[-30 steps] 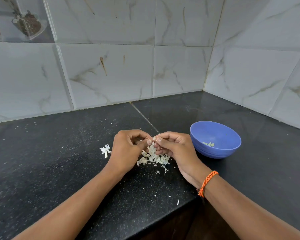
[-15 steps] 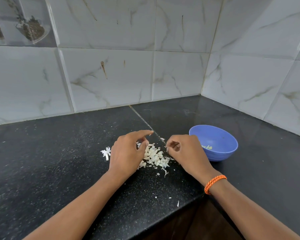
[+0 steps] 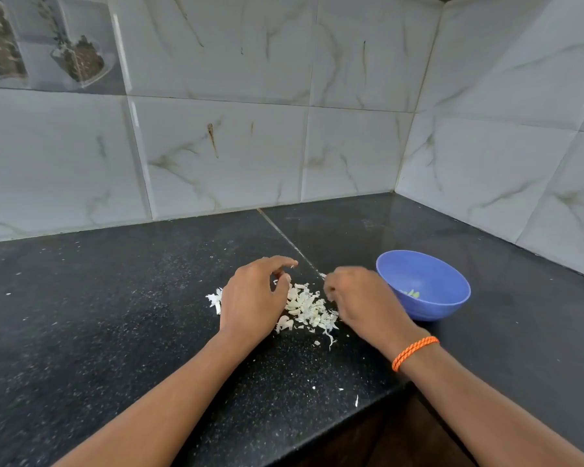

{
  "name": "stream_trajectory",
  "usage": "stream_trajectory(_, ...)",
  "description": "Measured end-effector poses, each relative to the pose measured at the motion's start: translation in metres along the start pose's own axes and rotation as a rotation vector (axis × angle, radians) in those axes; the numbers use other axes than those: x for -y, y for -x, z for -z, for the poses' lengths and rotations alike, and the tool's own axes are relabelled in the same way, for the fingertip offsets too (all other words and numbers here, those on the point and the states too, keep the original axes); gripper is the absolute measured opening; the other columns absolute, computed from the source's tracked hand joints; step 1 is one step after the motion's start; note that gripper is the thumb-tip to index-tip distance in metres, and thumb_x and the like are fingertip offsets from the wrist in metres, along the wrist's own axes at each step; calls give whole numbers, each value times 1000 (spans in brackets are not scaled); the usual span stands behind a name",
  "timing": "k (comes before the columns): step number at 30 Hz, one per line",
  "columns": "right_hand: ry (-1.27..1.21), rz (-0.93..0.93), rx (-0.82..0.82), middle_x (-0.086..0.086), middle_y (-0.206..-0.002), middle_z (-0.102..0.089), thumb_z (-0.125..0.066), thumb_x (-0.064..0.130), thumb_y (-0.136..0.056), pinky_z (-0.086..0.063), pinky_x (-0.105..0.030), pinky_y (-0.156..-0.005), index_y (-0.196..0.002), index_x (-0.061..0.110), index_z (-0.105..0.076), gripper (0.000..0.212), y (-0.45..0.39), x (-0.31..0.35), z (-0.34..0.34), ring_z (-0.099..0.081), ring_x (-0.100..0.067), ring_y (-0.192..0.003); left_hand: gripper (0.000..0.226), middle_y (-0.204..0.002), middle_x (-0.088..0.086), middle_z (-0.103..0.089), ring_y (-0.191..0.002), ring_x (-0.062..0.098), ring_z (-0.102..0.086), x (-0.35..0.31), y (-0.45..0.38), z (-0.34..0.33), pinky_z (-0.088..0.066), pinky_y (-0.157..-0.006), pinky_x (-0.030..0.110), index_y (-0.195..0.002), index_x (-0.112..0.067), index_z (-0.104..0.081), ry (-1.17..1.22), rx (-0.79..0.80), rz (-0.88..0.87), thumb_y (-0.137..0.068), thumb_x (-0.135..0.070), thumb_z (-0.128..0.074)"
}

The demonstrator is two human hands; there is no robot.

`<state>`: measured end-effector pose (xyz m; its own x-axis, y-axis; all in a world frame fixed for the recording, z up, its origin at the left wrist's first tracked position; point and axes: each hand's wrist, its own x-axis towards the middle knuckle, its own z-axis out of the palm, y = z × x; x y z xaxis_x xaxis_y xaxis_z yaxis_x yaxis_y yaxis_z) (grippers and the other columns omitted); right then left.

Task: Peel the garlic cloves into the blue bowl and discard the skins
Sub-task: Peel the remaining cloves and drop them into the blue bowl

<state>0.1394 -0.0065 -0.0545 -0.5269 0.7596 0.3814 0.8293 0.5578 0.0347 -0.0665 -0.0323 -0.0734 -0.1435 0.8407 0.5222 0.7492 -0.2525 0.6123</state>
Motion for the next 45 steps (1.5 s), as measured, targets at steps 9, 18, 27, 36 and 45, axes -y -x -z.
stream_trajectory(9,-834,-229,-361,8,-81,-77,-78,10,-95,-64,-37,-65,-87,20,-81,13,-2,10,17,-73,-15,-73,16,-96,-21,-75,-75,10,-62,-1,-1,-2,-56,-70,36,-109,-40,-79,260,105,-101,-96,-31,-78)
stream_trajectory(18,-1102,-297,-244,-2,-85,-78,-75,10,-98,-65,-47,-61,-96,19,-81,11,16,8,-9,-72,-25,-73,8,-82,-20,-76,-73,9,-67,-3,2,-8,-56,-68,36,-90,-35,-82,280,144,-124,-88,-41,-87)
stream_trajectory(27,-1410,-389,-212,-13,-89,-79,-70,4,-100,-65,-36,-69,-104,5,-78,9,13,12,-20,-73,-19,-80,3,-82,-20,-78,-75,4,-73,-3,1,-10,-60,-71,34,-91,-30,-85,296,127,-84,-92,-28,-87)
stream_trajectory(36,-1508,-391,-246,-19,-93,-77,-66,1,-102,-62,-31,-67,-105,1,-78,12,11,16,-23,-70,-21,-81,9,-80,-11,-78,-73,15,-72,0,1,-11,-63,-74,48,-89,-30,-83,418,122,14,-89,-24,-89)
stream_trajectory(45,-1325,-357,-234,-7,-94,-80,-70,6,-101,-62,-35,-65,-109,15,-82,17,12,12,-24,-74,-20,-82,15,-68,-15,-73,-58,11,-66,-2,1,-5,-60,-60,43,-78,-35,-79,305,68,45,-83,-32,-94)
